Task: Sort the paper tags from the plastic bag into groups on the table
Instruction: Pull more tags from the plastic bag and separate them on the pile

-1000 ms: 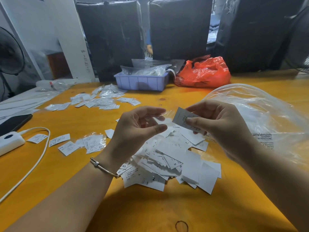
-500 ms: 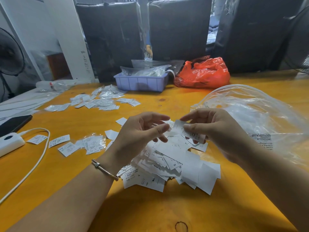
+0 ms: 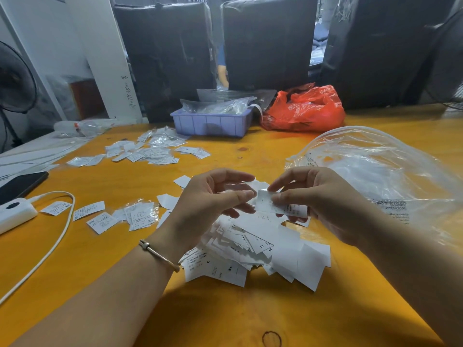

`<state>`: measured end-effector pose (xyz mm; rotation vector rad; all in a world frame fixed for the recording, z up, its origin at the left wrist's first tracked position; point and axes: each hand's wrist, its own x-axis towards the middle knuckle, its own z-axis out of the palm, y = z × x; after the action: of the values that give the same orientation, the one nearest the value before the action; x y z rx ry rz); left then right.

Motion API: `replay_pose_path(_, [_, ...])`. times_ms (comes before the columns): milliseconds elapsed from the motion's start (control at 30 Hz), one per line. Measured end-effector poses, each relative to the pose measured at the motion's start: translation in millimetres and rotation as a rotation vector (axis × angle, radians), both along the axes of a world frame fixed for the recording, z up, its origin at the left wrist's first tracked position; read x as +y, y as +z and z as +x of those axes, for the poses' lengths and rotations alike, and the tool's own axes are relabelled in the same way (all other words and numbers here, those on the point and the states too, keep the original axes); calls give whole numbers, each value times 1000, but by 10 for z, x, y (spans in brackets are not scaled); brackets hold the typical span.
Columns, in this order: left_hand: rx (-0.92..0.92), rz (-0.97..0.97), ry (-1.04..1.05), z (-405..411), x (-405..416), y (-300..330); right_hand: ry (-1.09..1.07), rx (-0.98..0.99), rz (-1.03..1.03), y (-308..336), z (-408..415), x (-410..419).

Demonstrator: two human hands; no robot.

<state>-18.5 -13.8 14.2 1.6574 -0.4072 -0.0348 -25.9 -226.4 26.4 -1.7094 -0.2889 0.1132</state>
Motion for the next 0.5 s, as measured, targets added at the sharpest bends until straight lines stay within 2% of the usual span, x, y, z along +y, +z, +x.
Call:
replay_pose_path(167, [15,-15,-22,1,0,-5,-15,-82,-32,-16,-3,-6])
replay_pose_path(367, [60,-91,5,11,26,21,-178,-228,8,-29,9,-16])
replay_pose_path(500, [73,-98,8,1,21,28,-138,-223,4,-25,-9,-6])
